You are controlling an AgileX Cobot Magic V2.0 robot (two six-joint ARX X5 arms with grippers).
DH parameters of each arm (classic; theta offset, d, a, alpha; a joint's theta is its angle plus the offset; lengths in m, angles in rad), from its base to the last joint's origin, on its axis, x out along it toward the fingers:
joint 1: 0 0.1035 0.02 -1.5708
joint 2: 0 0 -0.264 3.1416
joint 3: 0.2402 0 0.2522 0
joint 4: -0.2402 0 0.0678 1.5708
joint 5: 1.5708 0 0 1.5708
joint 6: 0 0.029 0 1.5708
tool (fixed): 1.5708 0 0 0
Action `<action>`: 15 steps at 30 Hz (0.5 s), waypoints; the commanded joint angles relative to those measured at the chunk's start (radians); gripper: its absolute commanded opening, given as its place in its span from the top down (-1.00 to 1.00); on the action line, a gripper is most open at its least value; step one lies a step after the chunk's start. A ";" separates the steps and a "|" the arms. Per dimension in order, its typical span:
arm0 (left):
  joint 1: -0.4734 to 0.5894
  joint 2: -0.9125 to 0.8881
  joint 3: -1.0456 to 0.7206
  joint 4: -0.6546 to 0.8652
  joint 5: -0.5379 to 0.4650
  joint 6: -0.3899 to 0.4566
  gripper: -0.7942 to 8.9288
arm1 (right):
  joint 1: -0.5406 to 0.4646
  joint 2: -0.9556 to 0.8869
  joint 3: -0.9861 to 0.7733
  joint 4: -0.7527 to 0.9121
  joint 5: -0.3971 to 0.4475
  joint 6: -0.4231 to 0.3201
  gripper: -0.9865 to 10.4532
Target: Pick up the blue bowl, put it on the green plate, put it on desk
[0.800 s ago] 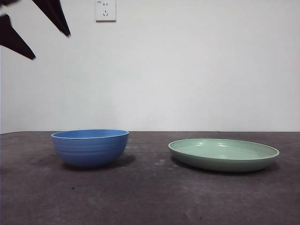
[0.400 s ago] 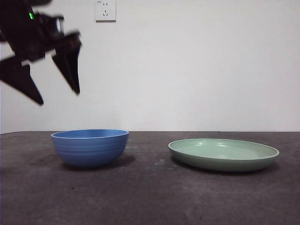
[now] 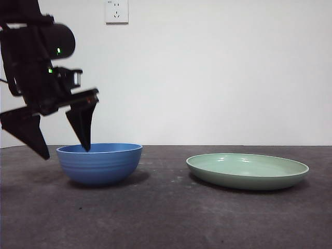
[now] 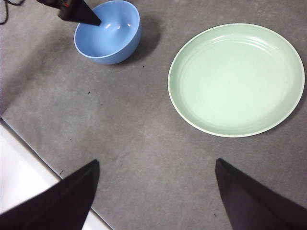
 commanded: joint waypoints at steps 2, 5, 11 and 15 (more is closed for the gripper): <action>-0.008 0.036 0.021 0.011 -0.005 -0.003 -0.04 | 0.002 0.004 0.021 0.008 -0.001 0.010 0.15; -0.013 0.043 0.021 0.011 -0.005 -0.006 0.20 | 0.002 0.004 0.021 0.008 -0.001 0.010 0.15; -0.013 0.043 0.021 0.011 -0.005 -0.030 0.68 | 0.002 0.004 0.021 0.008 -0.001 0.010 0.15; -0.013 0.043 0.021 0.011 -0.005 -0.030 0.81 | 0.002 0.004 0.021 0.008 -0.001 0.010 0.15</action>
